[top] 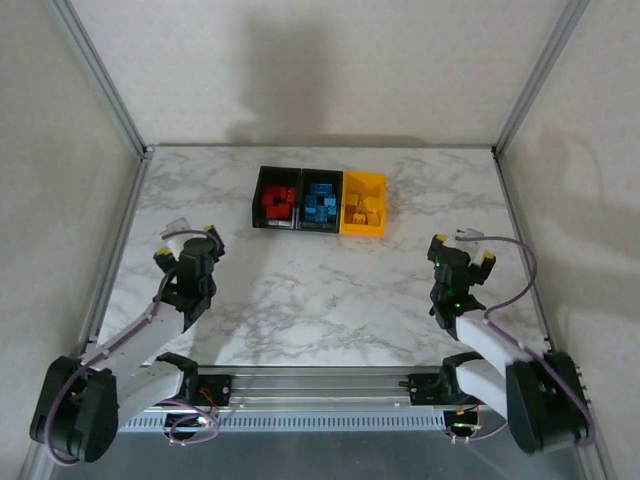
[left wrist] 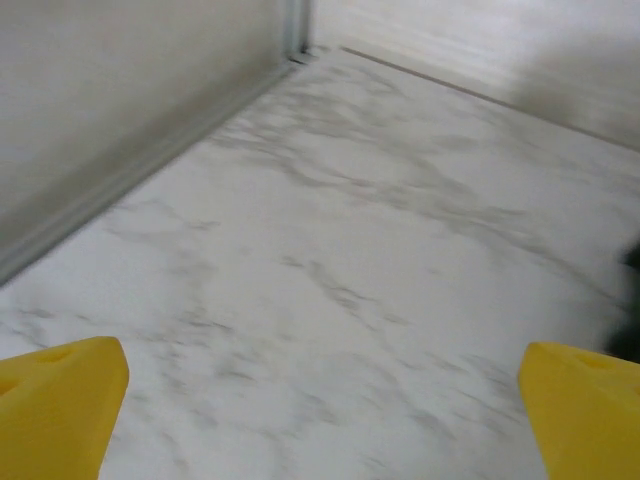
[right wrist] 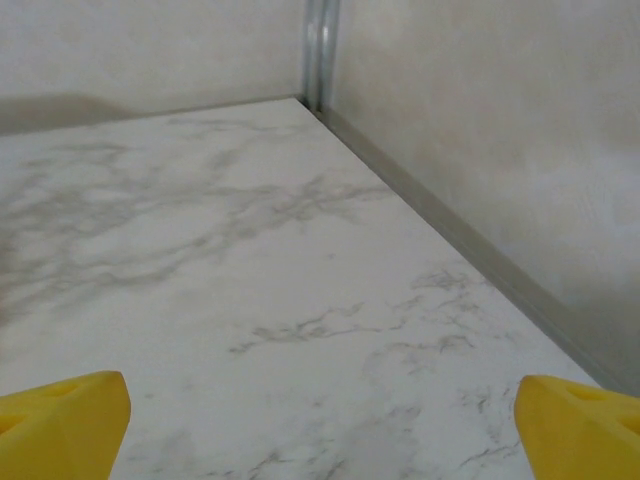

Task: Sort the legos into containers by color
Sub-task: Reset both arms

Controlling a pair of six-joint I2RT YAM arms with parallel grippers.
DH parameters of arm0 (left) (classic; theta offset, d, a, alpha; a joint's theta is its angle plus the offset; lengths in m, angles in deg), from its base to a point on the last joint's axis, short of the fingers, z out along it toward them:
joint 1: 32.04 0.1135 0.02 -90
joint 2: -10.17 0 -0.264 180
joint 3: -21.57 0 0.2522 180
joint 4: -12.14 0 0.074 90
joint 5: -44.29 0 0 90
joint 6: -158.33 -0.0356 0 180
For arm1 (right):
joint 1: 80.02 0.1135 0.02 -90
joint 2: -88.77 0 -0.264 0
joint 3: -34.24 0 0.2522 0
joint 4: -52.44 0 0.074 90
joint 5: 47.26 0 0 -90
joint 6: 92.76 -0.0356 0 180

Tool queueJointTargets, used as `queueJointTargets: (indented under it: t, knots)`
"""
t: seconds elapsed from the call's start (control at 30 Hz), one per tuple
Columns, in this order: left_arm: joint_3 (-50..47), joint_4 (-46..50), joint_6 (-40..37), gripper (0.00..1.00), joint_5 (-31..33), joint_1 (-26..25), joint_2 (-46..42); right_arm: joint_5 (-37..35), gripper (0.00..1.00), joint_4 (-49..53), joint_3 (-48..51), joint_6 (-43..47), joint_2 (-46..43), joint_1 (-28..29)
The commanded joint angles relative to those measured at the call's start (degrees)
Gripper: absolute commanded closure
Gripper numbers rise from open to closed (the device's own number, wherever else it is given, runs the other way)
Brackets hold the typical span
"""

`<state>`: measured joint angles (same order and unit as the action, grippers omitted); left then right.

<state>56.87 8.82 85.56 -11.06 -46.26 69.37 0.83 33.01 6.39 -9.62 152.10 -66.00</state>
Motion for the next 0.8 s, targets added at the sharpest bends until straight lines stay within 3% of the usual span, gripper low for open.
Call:
queueJointTargets:
  t: [0.0,0.1,0.17,0.2,0.23,0.27,0.3,0.33,0.37,0.4,0.43,0.47,0.67,0.77]
  knots:
    - [-4.6,-22.3,-5.8,0.00,1.8,4.0,6.7,0.5,0.01,-27.0,3.0,5.7,11.7,-1.3]
    - [-8.9,-42.8,-12.4,0.00,-1.1,4.6,16.4,8.5,0.01,-39.4,3.6,13.2,17.8,-1.2]
    - [-9.8,-51.3,-11.7,0.00,-3.7,5.5,19.9,18.2,0.01,-34.8,0.9,12.6,18.7,-2.0]
    - [-10.9,-55.6,-11.0,0.00,-6.8,6.4,21.4,23.2,0.01,-40.1,2.8,13.7,20.7,-2.4]
    - [-11.9,-59.9,-11.2,0.00,-8.4,6.9,24.8,20.4,0.01,-45.7,3.8,13.3,22.7,-2.6]
    - [-11.9,-62.9,-12.6,0.00,-10.1,6.7,25.9,19.5,0.01,-44.5,4.3,10.5,21.9,-3.7]
    - [-10.0,-56.1,-12.8,0.00,-15.2,6.9,25.5,24.1,0.01,-46.2,5.6,8.7,22.0,-6.1]
    - [-9.5,-60.7,-14.7,0.01,-17.2,7.1,30.2,30.5,0.01,-49.0,6.8,6.8,24.2,-9.6]
    - [-10.8,-64.5,-13.8,0.00,-16.5,7.6,30.2,30.1,0.01,-54.0,6.2,7.3,27.6,-10.1]
    - [-9.0,-56.6,-11.7,0.00,-15.2,7.9,28.3,28.2,0.01,-46.3,4.1,6.5,25.6,-9.7]
    - [-10.0,-61.1,-12.1,0.00,-15.3,8.4,29.9,29.4,0.01,-40.1,1.8,4.9,25.0,-10.7]
    - [-9.8,-60.9,-12.2,0.00,-14.7,8.1,29.6,29.2,0.01,-44.2,2.8,5.4,25.8,-10.8]
    - [-9.9,-60.2,-12.5,0.00,-13.2,7.3,29.3,28.8,0.01,-42.9,2.7,5.5,25.4,-10.4]
    - [-9.9,-59.9,-12.6,0.00,-13.2,7.3,29.3,34.0,0.01,-40.5,1.5,4.8,25.3,-12.6]
